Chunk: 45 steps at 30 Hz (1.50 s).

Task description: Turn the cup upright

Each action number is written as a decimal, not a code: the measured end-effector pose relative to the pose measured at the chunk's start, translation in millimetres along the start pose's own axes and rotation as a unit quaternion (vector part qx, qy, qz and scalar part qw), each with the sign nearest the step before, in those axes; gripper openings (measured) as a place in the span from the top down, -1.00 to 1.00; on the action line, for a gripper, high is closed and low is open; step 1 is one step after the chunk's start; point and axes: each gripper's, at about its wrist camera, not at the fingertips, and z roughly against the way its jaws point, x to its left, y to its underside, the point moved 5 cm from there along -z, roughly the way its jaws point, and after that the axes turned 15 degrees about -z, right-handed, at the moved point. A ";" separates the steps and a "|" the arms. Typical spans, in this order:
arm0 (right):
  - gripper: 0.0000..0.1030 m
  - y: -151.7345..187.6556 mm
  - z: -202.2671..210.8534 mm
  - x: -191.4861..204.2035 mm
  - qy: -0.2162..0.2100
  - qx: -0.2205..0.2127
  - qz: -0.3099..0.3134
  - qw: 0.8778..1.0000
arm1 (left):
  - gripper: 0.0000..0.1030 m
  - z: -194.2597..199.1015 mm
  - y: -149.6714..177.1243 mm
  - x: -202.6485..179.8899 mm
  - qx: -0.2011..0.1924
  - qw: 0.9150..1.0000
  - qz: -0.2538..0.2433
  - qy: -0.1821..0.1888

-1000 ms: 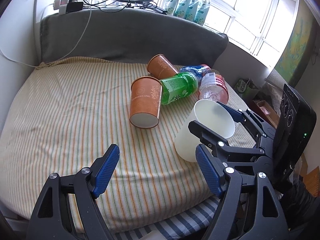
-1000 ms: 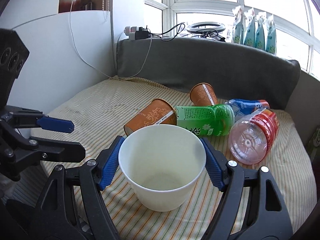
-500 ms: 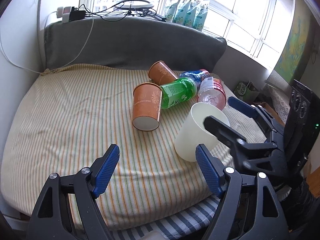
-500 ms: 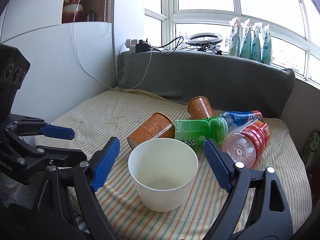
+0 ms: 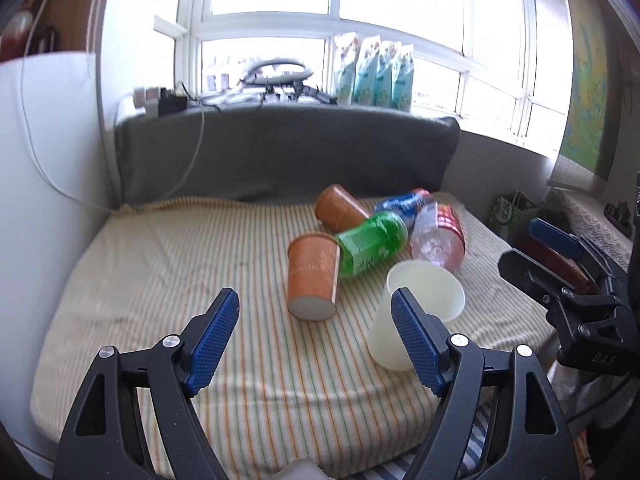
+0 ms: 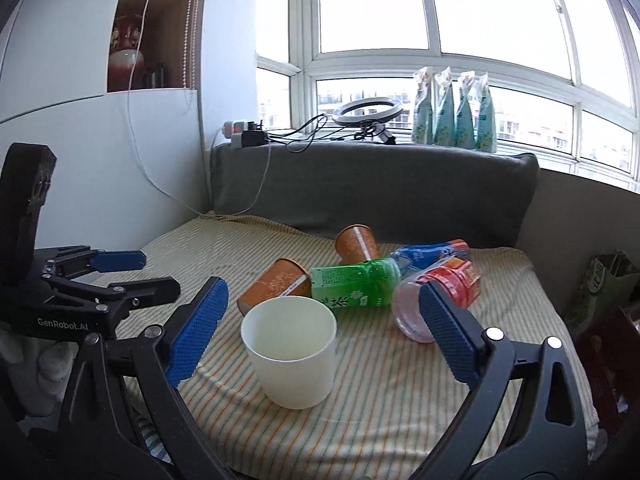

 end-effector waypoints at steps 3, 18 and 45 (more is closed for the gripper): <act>-0.91 -2.2 6.4 -12.7 0.032 -0.009 -0.012 0.999 | -0.58 6.1 -6.2 0.6 -0.026 0.999 -0.003 -0.026; -1.00 -9.6 16.1 -32.0 0.070 -0.034 -0.036 0.996 | -0.68 28.9 -18.2 10.4 -0.080 0.992 0.009 -0.093; -1.00 -2.8 12.7 -31.8 0.063 -0.024 -0.041 0.997 | -0.68 33.1 -17.1 13.0 -0.081 0.992 0.013 -0.097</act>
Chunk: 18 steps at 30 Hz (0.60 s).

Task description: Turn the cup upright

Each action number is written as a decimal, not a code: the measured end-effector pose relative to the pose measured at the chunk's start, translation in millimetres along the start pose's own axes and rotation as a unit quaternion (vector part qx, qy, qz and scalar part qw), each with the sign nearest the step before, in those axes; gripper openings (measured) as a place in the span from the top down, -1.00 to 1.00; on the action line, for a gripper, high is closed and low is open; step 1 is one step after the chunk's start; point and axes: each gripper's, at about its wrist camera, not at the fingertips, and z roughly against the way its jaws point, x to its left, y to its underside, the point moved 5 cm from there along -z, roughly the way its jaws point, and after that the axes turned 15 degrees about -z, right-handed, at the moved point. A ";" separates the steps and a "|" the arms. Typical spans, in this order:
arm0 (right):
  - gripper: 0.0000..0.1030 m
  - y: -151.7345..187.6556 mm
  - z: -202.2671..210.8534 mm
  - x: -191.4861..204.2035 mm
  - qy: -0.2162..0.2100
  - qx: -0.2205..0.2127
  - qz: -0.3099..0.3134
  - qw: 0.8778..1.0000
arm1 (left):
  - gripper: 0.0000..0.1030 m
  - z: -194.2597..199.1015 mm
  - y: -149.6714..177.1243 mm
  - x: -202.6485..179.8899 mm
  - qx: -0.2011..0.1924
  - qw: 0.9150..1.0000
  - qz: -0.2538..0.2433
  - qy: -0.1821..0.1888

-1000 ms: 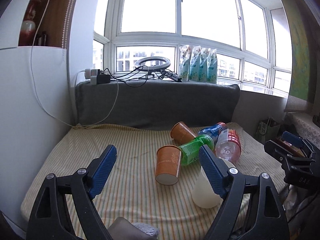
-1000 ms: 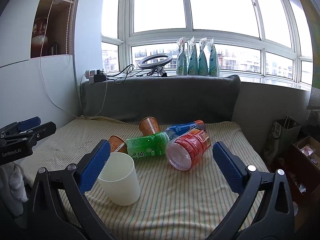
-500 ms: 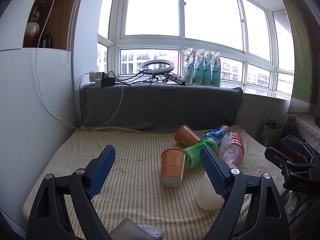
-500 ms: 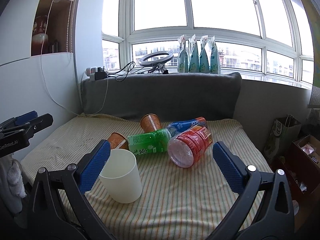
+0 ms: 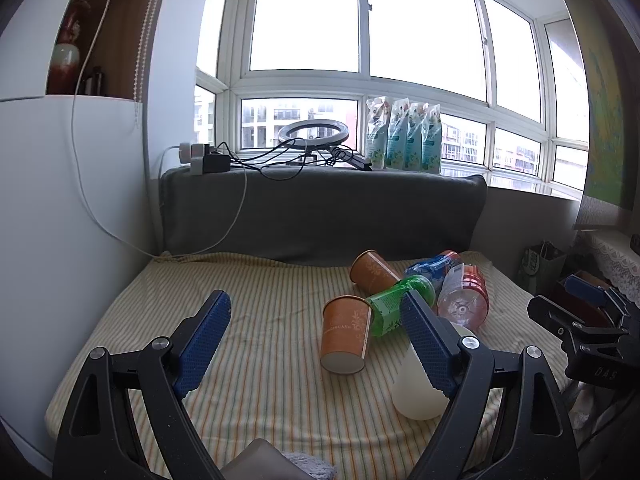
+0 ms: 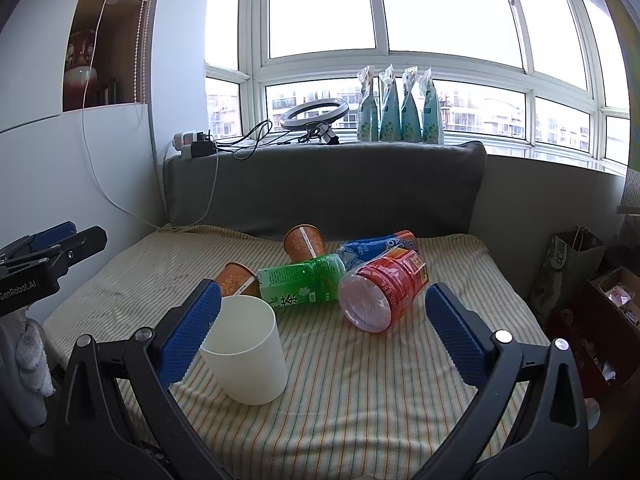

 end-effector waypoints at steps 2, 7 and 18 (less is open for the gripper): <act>-1.00 0.2 -0.1 0.0 -0.001 0.000 0.001 1.000 | -0.68 0.0 0.0 0.1 0.000 1.000 0.000 0.000; -1.00 1.5 -1.2 -0.3 -0.001 0.003 0.000 1.000 | -0.68 0.3 0.1 0.0 0.000 1.000 0.000 0.000; -1.00 4.1 -3.7 0.8 -0.002 0.009 0.001 1.000 | -0.68 -0.2 0.0 0.0 0.001 1.000 0.000 -0.001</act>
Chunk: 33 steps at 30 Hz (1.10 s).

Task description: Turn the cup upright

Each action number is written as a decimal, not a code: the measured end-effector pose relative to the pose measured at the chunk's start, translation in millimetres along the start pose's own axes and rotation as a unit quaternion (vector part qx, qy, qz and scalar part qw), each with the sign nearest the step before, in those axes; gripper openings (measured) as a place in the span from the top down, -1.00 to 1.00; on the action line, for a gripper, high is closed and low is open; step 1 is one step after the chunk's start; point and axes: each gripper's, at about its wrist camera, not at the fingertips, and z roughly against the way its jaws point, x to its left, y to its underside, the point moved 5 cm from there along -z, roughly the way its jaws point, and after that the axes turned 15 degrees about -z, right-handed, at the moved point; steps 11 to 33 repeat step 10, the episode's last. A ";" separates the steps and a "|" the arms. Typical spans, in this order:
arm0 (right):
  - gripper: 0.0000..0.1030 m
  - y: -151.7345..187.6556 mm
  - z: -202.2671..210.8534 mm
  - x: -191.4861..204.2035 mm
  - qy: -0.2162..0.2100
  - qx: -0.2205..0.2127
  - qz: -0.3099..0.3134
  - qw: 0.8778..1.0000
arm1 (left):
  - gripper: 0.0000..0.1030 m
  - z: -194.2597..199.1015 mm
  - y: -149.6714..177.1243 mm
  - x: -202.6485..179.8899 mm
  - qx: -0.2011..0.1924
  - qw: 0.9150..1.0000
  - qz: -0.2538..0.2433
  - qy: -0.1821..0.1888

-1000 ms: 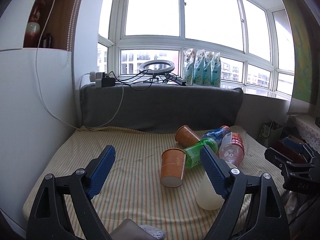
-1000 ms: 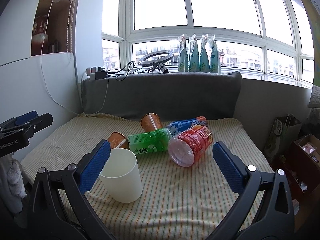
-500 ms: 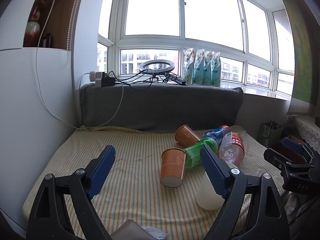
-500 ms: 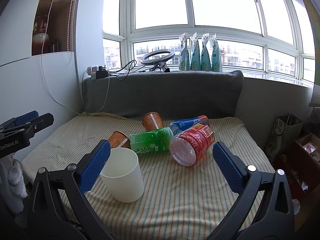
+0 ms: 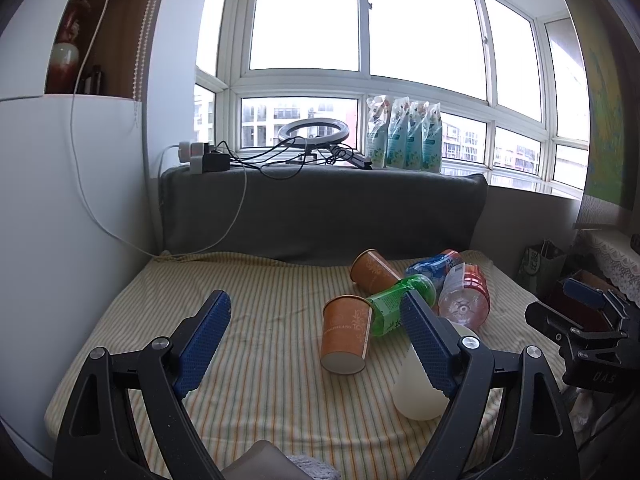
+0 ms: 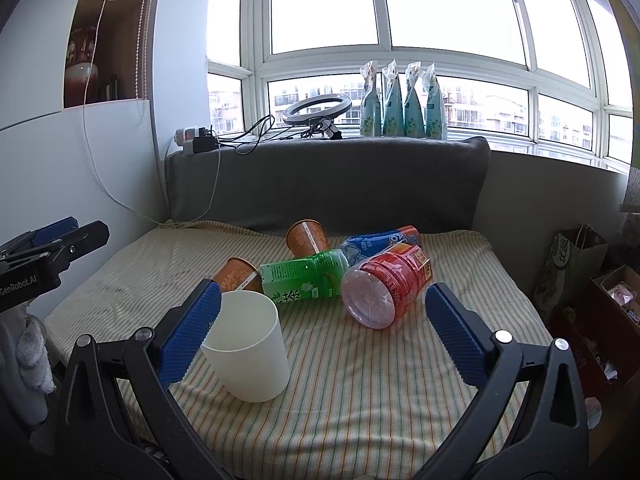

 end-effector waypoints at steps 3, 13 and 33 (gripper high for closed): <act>-1.00 0.9 -0.2 -0.1 -0.001 0.002 0.000 1.000 | -0.68 -0.6 0.6 0.0 0.001 1.000 0.000 0.000; -1.00 1.3 -2.4 0.7 -0.001 0.007 0.002 1.000 | -0.68 -2.5 3.1 0.2 0.002 1.000 -0.003 -0.003; -1.00 1.3 -2.4 0.7 -0.001 0.007 0.002 1.000 | -0.68 -2.5 3.1 0.2 0.002 1.000 -0.003 -0.003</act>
